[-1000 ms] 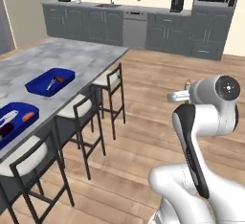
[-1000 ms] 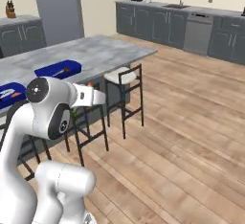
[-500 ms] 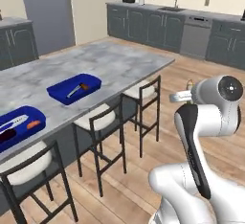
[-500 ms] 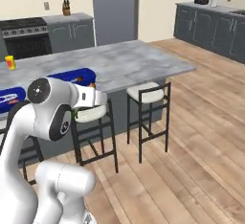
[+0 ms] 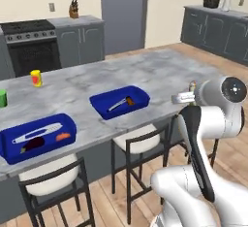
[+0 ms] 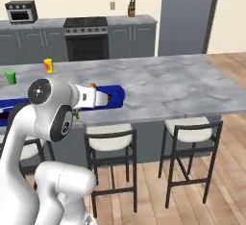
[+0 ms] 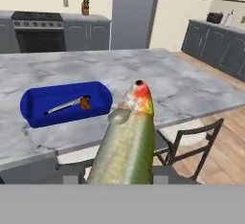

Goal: Gather the eggplant and squash from the fridge and place them on a tray on the dining counter. Then gather the chicken drumstick and fish from the fridge and place them on the other tray.

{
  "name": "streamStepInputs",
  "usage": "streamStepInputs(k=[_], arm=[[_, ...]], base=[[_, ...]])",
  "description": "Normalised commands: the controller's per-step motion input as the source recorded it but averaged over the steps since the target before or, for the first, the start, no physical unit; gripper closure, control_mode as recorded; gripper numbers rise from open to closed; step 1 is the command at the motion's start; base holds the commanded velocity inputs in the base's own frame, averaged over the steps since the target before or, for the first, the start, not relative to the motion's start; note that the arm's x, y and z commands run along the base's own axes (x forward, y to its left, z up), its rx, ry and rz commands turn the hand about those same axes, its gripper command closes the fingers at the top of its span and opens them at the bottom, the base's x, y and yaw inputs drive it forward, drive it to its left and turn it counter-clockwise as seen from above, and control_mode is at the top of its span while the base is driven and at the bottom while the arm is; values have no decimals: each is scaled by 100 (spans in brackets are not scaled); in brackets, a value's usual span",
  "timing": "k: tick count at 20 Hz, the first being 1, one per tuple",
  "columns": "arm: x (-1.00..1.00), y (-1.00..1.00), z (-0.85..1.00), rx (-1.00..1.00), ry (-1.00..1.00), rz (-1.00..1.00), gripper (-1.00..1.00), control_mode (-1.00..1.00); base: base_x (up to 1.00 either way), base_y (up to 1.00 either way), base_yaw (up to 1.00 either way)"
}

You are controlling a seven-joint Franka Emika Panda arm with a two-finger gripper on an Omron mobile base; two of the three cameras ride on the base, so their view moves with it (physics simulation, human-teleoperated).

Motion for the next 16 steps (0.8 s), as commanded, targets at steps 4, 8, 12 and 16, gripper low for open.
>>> streamStepInputs(k=[4,8,12,16], arm=[[0,0,0,0,0,0,100,100],[0,0,0,0,0,0,100,100],[0,0,0,0,0,0,100,100],[0,0,0,0,0,0,100,100]], base=[[96,-29,55],[88,-26,40],[53,-12,25],[12,0,5]])
